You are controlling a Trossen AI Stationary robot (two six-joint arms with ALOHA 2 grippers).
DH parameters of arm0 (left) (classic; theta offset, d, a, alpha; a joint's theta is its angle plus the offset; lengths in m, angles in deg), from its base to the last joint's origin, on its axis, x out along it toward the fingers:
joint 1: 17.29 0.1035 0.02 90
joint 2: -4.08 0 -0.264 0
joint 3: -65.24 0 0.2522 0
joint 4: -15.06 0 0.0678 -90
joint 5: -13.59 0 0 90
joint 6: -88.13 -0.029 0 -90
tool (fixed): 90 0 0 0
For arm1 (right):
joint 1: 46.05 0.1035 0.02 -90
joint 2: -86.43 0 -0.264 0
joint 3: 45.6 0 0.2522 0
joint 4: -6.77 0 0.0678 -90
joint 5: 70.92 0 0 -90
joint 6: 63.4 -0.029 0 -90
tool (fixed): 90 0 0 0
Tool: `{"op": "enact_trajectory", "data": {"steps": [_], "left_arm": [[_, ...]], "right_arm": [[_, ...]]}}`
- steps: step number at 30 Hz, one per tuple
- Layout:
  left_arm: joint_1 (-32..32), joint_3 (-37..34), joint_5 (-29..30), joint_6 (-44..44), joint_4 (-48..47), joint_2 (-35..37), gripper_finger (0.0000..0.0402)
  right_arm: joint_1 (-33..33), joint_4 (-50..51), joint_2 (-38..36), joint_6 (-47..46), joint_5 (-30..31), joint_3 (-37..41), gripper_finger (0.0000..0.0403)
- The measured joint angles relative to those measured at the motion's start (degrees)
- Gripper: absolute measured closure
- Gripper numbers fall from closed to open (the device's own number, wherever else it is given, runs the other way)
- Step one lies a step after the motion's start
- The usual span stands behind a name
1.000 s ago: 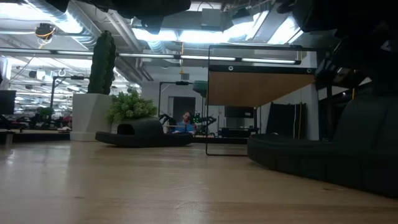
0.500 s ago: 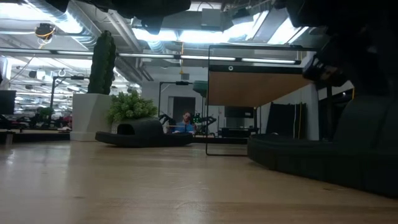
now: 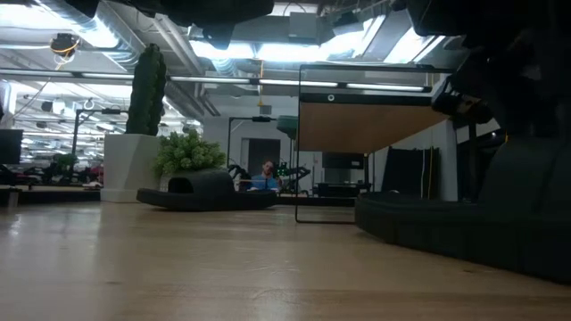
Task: Pick and place slides into the shelf
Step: Put the bottom black slide on the shelf
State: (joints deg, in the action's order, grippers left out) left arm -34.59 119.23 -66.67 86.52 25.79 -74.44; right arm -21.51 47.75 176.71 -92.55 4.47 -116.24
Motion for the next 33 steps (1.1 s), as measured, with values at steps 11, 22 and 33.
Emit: {"op": "enact_trajectory", "data": {"steps": [11, 22, 33], "left_arm": [[0.0, 0.0, 0.0, 0.0, 0.0, 0.0, 0.0401], [0.0, 0.0, 0.0, 0.0, 0.0, 0.0, 0.0401], [0.0, 0.0, 0.0, 0.0, 0.0, 0.0, 0.0401]], "right_arm": [[0.3, -0.4, 4.3, 1.3, -1.4, 0.0, 0.0195], [0.4, -2.3, 6.0, 2.5, -10.2, 0.0, 0.0196], [0.3, -4.2, 6.0, 2.2, -10.6, 0.0, 0.0285]]}}
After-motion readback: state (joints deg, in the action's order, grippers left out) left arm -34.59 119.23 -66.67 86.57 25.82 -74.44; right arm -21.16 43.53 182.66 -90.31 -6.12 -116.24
